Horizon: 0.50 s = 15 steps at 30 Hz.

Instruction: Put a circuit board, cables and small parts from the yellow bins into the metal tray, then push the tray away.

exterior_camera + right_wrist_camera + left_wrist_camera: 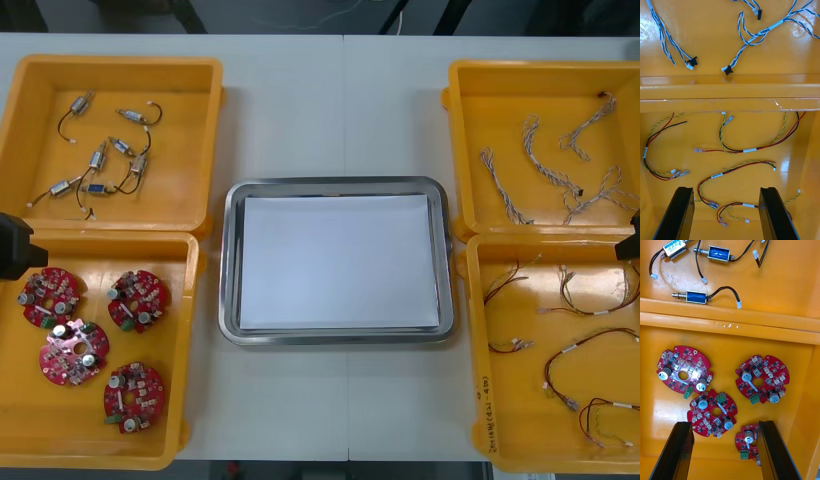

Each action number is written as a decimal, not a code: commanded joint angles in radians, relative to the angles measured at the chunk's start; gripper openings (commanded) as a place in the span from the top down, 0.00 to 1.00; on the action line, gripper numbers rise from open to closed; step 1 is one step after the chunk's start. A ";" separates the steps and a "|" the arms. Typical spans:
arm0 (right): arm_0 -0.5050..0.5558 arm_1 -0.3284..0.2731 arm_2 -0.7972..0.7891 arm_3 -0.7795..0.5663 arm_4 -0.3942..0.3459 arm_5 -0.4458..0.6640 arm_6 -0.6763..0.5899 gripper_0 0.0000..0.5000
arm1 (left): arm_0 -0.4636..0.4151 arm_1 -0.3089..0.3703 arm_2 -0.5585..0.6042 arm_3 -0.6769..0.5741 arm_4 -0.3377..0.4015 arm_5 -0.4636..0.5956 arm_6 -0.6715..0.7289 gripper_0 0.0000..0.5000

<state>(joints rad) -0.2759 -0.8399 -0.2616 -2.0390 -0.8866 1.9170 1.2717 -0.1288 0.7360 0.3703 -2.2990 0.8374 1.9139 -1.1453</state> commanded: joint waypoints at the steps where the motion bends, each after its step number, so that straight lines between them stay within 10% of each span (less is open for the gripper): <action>1: -0.006 -0.042 -0.030 -0.009 -0.008 0.003 -0.020 0.00 | 0.018 0.043 0.030 -0.030 0.006 0.006 -0.085 0.00; 15: -0.006 -0.042 -0.030 -0.009 -0.008 0.003 -0.020 0.00 | 0.018 0.043 0.030 -0.030 0.006 0.006 -0.085 0.00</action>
<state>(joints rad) -0.2759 -0.8399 -0.2616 -2.0390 -0.8866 1.9170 1.2717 -0.1288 0.7360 0.3703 -2.2990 0.8374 1.9139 -1.1453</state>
